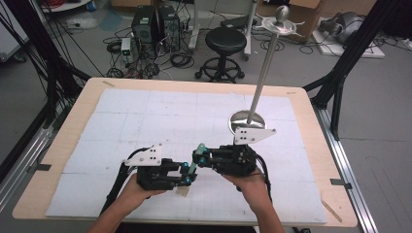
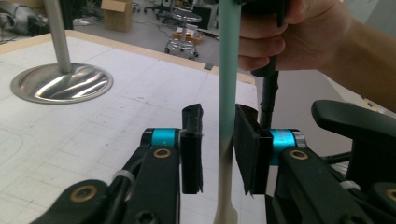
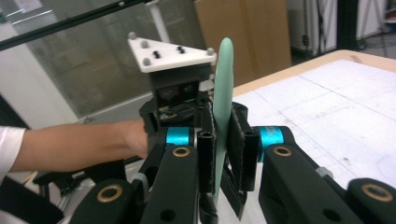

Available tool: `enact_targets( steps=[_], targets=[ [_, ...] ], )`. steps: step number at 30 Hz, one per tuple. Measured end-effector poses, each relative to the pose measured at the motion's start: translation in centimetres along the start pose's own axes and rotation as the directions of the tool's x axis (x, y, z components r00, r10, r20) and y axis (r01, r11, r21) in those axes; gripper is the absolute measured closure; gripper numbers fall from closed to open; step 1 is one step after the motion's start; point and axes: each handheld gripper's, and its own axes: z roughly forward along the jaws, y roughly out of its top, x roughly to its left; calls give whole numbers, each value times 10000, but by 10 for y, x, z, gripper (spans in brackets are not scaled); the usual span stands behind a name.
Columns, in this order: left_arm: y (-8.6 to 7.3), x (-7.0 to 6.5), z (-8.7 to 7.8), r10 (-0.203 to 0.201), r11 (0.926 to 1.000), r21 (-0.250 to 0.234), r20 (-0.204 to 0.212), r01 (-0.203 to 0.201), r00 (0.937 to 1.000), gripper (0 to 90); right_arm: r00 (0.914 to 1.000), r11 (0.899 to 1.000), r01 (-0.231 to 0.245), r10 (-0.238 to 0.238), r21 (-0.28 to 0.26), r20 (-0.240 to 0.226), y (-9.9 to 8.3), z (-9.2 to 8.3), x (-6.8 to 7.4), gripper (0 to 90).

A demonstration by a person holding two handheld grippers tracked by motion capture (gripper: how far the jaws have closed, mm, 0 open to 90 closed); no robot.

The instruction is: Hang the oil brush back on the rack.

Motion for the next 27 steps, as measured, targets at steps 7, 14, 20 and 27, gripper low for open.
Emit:
enact_targets(
  steps=[7,14,20,27],
  targets=[
    [0,-1,1,67,9999,-84,-281,-69,9996,837,9996,9990,-247,252,-361,122,-2,0,1,591],
    [3,1,0,-355,9961,-822,-438,318,9984,839,9944,9887,223,-66,-1484,1053,-7,-5,7,555],
    [2,-1,2,-386,9949,-938,-269,360,9989,839,9972,9874,178,-61,-1572,749,-8,2,7,690],
    [3,-1,3,-464,9948,-941,-682,399,9966,559,9984,9835,-45,146,-1806,543,-7,-1,3,823]
  ],
)
